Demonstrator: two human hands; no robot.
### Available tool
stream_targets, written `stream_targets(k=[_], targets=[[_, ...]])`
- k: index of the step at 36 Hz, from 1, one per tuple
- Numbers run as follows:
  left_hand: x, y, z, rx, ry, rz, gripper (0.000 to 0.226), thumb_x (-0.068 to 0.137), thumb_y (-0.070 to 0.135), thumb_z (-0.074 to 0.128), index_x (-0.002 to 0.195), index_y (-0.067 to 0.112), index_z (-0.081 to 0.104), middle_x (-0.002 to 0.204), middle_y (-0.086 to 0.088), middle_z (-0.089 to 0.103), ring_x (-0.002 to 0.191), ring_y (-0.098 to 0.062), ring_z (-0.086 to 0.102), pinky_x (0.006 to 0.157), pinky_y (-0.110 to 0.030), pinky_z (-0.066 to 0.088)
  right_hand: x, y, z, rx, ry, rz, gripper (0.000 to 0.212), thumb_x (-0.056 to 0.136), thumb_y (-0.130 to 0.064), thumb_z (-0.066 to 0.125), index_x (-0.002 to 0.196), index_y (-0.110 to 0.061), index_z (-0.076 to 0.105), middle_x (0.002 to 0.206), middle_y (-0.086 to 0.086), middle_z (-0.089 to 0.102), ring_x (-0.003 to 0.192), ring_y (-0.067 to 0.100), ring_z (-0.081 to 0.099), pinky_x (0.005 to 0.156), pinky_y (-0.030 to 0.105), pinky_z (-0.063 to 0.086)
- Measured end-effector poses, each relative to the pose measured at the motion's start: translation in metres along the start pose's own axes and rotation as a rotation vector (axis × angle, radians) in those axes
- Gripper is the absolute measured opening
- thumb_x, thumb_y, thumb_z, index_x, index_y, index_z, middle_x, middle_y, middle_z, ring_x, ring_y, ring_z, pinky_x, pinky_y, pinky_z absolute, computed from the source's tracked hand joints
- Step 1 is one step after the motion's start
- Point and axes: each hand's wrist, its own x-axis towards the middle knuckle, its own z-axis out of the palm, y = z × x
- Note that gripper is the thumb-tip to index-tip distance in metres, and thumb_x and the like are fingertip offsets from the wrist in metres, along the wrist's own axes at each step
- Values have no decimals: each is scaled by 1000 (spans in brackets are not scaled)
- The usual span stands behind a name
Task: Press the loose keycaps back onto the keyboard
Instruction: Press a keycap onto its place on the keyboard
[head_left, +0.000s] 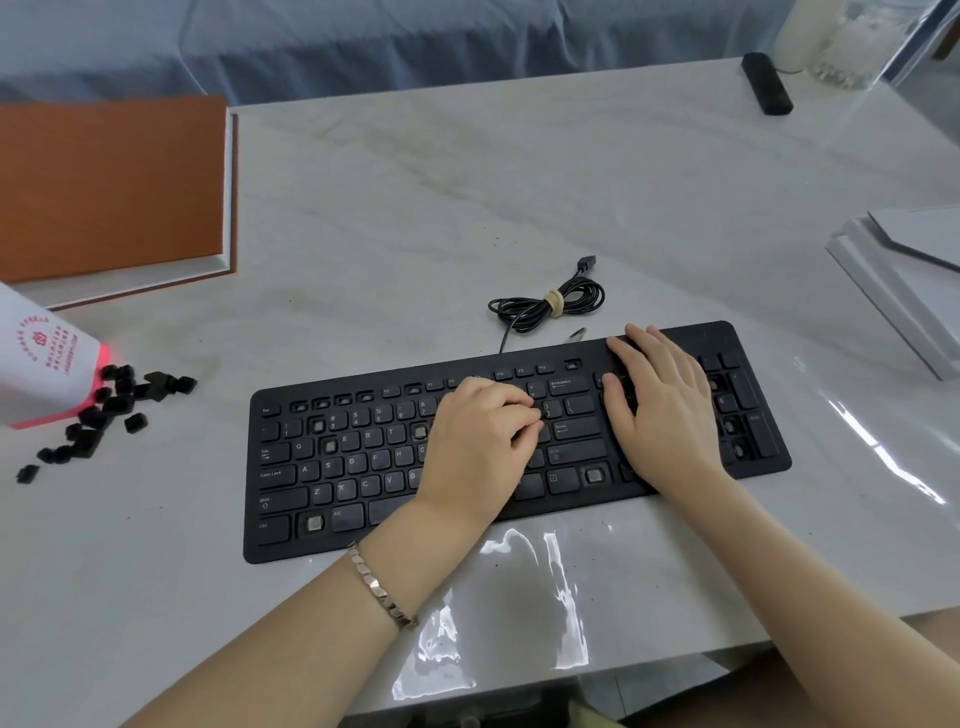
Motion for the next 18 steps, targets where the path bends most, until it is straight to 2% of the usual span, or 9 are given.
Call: stream_targets(k=[2,5,9,11,14,18], targets=[[-2,-2,0,17,10,34,21,79,21,58,72,12,76,78,2,70,75,-25,62,65,-39,53,0,0,0,0,3,-3,48,91,-36,34,123,-9,58,134,9,52,129,28,41,107,37,23],[-4,-3,4,19,30,44,25,81,22,54,74,12,76,81,2,70,78,-22,60,66,-39,53,0,0,1,0,7,-4,48,91,-36,34,122,-9,58,133,9,53,129,28,42,107,38,23],[-9,-5,11,-57,67,-17,20,81,20,59,76,11,76,82,2,70,84,-16,53,71,-40,51,0,0,2,0,11,-5,47,91,-35,34,122,-9,58,134,9,53,129,28,42,107,39,24],[-10,-3,13,-107,81,-80,11,76,15,66,77,12,76,82,2,70,86,-13,50,74,-41,50,0,1,2,-4,14,-7,47,91,-35,35,122,-9,58,133,9,53,128,28,42,107,37,23],[-7,1,13,-160,78,-162,10,70,10,69,76,13,77,82,3,70,87,-9,49,77,-43,48,0,1,2,-4,14,-8,47,91,-35,35,122,-9,58,133,9,53,128,28,42,107,35,20],[-4,3,9,-170,69,-166,10,68,9,69,74,13,76,80,3,70,86,-8,48,76,-40,43,0,0,2,-5,29,-12,45,91,-34,36,121,-9,59,132,9,54,127,28,43,106,34,21]])
